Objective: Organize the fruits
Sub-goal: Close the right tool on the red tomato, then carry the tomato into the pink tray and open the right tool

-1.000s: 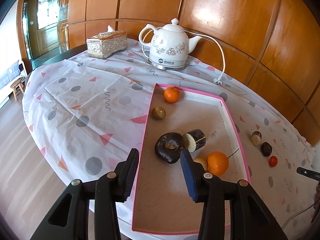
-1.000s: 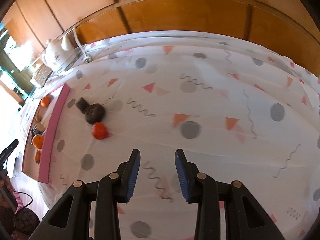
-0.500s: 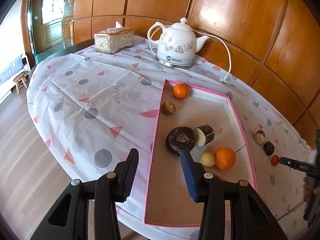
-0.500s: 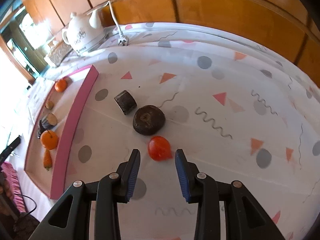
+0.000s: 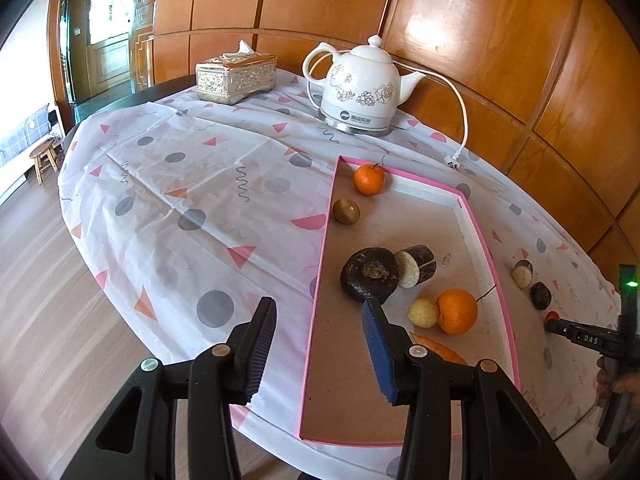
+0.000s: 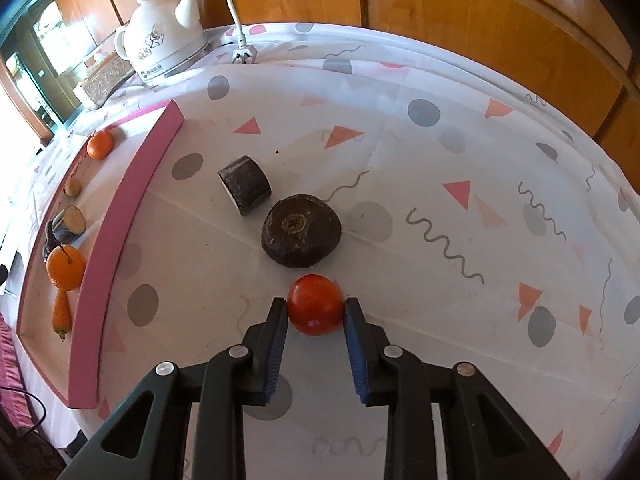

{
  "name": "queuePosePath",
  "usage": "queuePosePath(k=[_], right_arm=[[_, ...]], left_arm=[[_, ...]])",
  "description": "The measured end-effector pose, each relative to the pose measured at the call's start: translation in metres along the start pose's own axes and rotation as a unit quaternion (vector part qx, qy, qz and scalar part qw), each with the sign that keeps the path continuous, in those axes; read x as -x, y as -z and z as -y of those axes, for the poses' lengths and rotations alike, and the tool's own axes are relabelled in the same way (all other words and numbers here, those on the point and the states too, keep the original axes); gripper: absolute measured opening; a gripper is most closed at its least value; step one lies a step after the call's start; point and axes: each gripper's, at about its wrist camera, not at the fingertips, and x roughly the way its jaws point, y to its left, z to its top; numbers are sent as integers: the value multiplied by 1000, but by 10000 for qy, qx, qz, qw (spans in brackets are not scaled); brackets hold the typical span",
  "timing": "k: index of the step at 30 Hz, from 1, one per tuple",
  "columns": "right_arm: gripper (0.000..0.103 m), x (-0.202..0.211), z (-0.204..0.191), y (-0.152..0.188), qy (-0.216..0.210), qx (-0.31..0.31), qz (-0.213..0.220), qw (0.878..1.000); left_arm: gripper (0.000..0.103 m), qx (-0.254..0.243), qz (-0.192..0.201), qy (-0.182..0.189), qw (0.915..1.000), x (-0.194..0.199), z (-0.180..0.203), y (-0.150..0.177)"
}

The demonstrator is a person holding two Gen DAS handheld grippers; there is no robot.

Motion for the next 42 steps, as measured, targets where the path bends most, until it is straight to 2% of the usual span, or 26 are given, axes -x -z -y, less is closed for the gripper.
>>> queuePosePath(k=[20, 35, 42], right_arm=[[28, 26, -80, 8, -822, 627, 399, 9938], [28, 45, -151, 13, -1484, 1229, 532, 9798], [29, 34, -182, 14, -1498, 1512, 392, 9763]], left_arm=[[50, 93, 24, -9, 10000, 3, -3, 1], [54, 486, 98, -232, 9985, 5, -30, -2], [55, 531, 89, -269, 9982, 3, -34, -2]])
